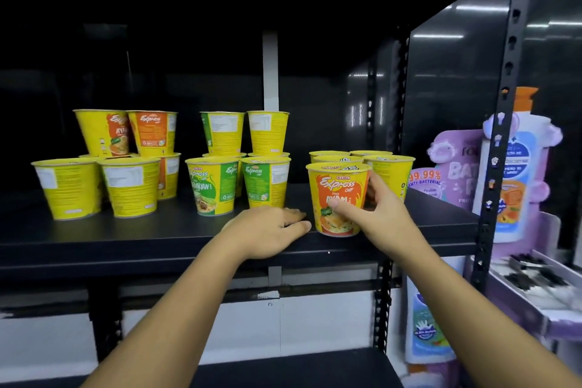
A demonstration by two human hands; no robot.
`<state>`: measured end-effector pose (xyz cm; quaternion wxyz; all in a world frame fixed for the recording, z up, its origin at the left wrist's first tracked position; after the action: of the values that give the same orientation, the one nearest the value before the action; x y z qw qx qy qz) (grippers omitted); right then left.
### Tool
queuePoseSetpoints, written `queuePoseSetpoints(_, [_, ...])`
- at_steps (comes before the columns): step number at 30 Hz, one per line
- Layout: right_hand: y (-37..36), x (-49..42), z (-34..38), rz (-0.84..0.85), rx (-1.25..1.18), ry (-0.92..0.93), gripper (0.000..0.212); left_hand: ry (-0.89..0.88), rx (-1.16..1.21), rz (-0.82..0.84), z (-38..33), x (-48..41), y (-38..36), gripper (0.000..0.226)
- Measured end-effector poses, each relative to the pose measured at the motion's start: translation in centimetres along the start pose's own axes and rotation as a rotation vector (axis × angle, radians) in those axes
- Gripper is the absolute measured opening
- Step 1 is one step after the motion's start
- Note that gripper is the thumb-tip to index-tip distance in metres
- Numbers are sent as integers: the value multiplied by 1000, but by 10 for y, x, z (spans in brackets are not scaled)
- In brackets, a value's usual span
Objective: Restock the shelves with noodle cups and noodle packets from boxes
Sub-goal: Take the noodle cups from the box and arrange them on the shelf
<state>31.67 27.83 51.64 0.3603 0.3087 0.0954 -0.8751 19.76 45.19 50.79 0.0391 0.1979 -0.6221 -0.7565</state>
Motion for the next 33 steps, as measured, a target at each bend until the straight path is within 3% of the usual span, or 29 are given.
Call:
queuePoseSetpoints(9, [8, -5, 32, -19, -138, 63, 61, -10, 2, -32, 0, 1, -1, 58])
queuePoseSetpoints(16, [19, -51, 66, -44, -81, 139, 53, -80, 49, 14, -6, -5, 6, 55])
queuePoseSetpoints(21, [23, -86, 67, -85, -56, 106, 59, -106, 14, 84, -16, -26, 12, 56])
queuePoseSetpoints(33, [24, -159, 34, -146, -24, -40, 81, -66, 123, 56, -11, -35, 4, 58])
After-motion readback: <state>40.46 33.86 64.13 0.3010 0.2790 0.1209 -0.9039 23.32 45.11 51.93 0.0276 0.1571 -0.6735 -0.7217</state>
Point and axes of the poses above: each hand's wrist, its own x-axis away from the middle knuckle, its own y-axis out of the back of the hand, z = x × y, the point moved 5 cm from there along -x, towards the middle knuckle, and after that the axes turned 15 degrees about -x, right-handed, at the moved point
